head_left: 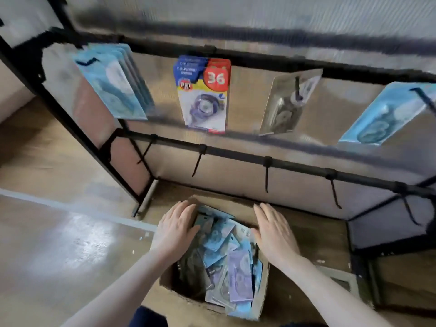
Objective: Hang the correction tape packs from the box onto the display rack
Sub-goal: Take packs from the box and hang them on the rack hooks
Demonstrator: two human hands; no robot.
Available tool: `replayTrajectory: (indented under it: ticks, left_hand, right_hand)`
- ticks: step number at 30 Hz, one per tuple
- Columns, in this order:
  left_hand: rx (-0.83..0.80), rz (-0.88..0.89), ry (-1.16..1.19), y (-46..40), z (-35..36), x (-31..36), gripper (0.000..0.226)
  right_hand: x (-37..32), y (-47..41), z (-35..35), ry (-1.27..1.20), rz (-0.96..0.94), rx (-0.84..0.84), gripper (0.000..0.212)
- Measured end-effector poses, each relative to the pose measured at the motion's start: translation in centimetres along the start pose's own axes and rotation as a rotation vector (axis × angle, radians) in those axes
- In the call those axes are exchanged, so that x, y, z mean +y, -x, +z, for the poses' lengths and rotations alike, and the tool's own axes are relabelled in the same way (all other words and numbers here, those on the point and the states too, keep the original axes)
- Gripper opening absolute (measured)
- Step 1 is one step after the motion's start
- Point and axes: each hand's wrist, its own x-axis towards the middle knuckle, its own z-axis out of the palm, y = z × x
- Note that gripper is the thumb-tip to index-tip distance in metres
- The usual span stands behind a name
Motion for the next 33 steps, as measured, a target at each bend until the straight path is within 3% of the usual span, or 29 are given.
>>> replayTrajectory:
  ticks: [7,13,19,24,29,33]
  left_hand:
    - [-0.046,0.018,-0.045,-3.1,15.5,-6.3,0.058]
    - [-0.082,0.047,-0.103,-5.6,23.1,-8.9,0.056]
    - [-0.172,0.060,-0.050,-6.2,26.1,-9.5,0.049]
    - [-0.367,0.177,-0.105,-5.8,28.0,-10.0,0.066]
    - [-0.275,0.203,-0.092,-6.1,28.9,-9.7,0.055]
    - [-0.207,0.367,-0.249,-5.6,28.7,-9.2,0.053]
  right_hand:
    - [2.7,-4.3,14.7,-0.036,-0.034,0.049,0.057]
    - [5.0,-5.9,21.7,-0.036,-0.034,0.137,0.057]
    - [6.5,-6.4,24.2,0.066,0.015,0.229,0.057]
    - [6.7,-6.3,24.6,0.073,0.013,0.289,0.057]
    - [7.3,-6.0,25.0,0.084,-0.006,0.318,0.053]
    - [7.4,-6.1,25.0,0.092,-0.024,0.347,0.052]
